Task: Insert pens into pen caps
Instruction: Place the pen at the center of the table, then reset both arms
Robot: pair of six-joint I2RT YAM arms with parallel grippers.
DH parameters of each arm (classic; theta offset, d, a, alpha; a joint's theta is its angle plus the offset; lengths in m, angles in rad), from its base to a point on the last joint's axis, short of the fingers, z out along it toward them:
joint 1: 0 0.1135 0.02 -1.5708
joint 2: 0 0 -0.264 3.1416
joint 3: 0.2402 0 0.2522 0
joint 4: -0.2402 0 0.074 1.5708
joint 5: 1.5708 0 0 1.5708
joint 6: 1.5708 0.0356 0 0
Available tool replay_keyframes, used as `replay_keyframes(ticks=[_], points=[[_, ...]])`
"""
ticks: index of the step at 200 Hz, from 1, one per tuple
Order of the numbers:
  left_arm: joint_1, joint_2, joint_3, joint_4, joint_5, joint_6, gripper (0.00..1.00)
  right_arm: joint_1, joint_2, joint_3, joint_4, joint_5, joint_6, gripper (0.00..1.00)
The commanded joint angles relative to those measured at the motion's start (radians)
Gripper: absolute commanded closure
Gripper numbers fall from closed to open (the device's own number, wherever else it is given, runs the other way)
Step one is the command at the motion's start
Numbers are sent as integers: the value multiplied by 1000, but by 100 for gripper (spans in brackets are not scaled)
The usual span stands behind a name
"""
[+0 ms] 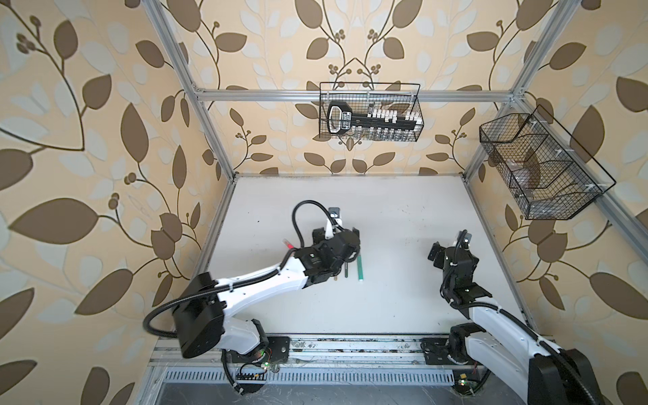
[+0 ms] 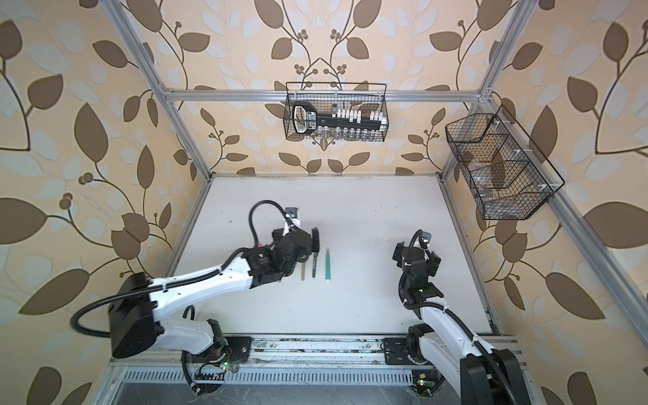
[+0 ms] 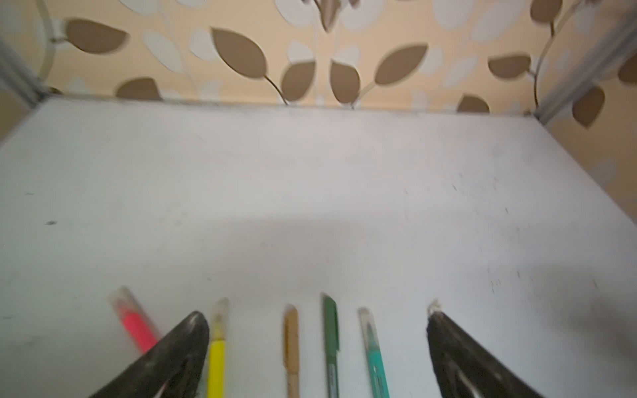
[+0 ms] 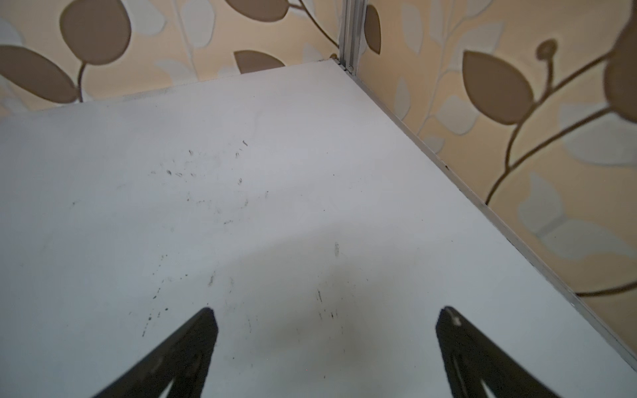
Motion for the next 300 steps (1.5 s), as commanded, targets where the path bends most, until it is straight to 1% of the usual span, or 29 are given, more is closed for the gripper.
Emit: replay_keyframes(ticks=[1, 13, 28, 40, 47, 54, 68, 75, 80, 89, 95, 105, 115, 124, 129, 136, 146, 157, 164, 173, 183, 193, 206, 215, 220, 232, 241, 255, 300], points=[[130, -103, -120, -65, -309, 78, 1, 14, 106, 15, 243, -4, -127, 0], [229, -148, -178, -43, -357, 138, 1, 24, 160, 41, 272, -48, -178, 0], [378, -202, -265, 17, -311, 245, 1, 40, 209, 54, 330, -95, -228, 0], [499, -238, -356, 104, -268, 296, 1, 44, 239, 50, 397, -105, -255, 0], [562, -253, -435, 212, -231, 344, 1, 43, 248, 46, 427, -107, -266, 0], [599, -259, -522, 348, -198, 377, 1, 40, 257, 38, 456, -101, -270, 0], [656, -226, -690, 647, -88, 415, 1, 10, 309, -24, 636, -139, -275, 0], [692, -180, -745, 838, -50, 458, 1, -17, 306, -19, 606, -162, -247, 0], [695, -158, -748, 880, -68, 466, 1, -34, 293, -20, 585, -190, -229, 0], [697, -153, -721, 834, -68, 453, 1, -62, 307, -47, 648, -206, -202, 0], [699, -149, -708, 799, -39, 448, 1, -92, 314, -64, 666, -263, -190, 0], [713, -110, -732, 915, 9, 476, 1, -104, 381, -82, 787, -284, -198, 0], [719, -63, -741, 1007, 33, 498, 1, -106, 343, -66, 690, -285, -182, 0], [734, -33, -691, 946, 34, 497, 1, -113, 370, -76, 755, -298, -191, 0], [739, -22, -659, 887, 46, 492, 1, -107, 365, -75, 749, -286, -191, 0], [741, -10, -640, 861, 90, 510, 1, -105, 345, -71, 705, -281, -185, 0], [740, -11, -651, 883, 175, 541, 1, -109, 362, -76, 742, -287, -190, 0], [743, -62, -688, 893, 265, 505, 1, -109, 347, -72, 707, -289, -183, 0], [756, -83, -724, 942, 309, 484, 1, -110, 358, -74, 734, -291, -187, 0], [777, -75, -772, 1042, 323, 462, 1, -109, 348, -73, 714, -291, -184, 0], [789, -25, -798, 1141, 293, 446, 1, -109, 356, -74, 730, -289, -187, 0], [806, 62, -797, 1224, 300, 440, 1, -102, 348, -73, 715, -280, -190, 0], [817, 200, -766, 1289, 387, 478, 1, -93, 353, -70, 720, -270, -197, 0], [817, 258, -745, 1337, 395, 501, 1, -94, 353, -70, 718, -271, -196, 0], [817, 253, -734, 1305, 388, 493, 1, -94, 355, -70, 723, -271, -197, 0], [832, 201, -677, 1111, 395, 457, 1, -94, 353, -70, 717, -271, -195, 0], [851, 200, -625, 1005, 375, 421, 1, -94, 353, -70, 717, -272, -198, 0], [870, 225, -582, 957, 375, 411, 1, -94, 354, -69, 716, -271, -196, 0], [870, 205, -585, 938, 383, 406, 1, -94, 354, -68, 716, -271, -196, 0]])
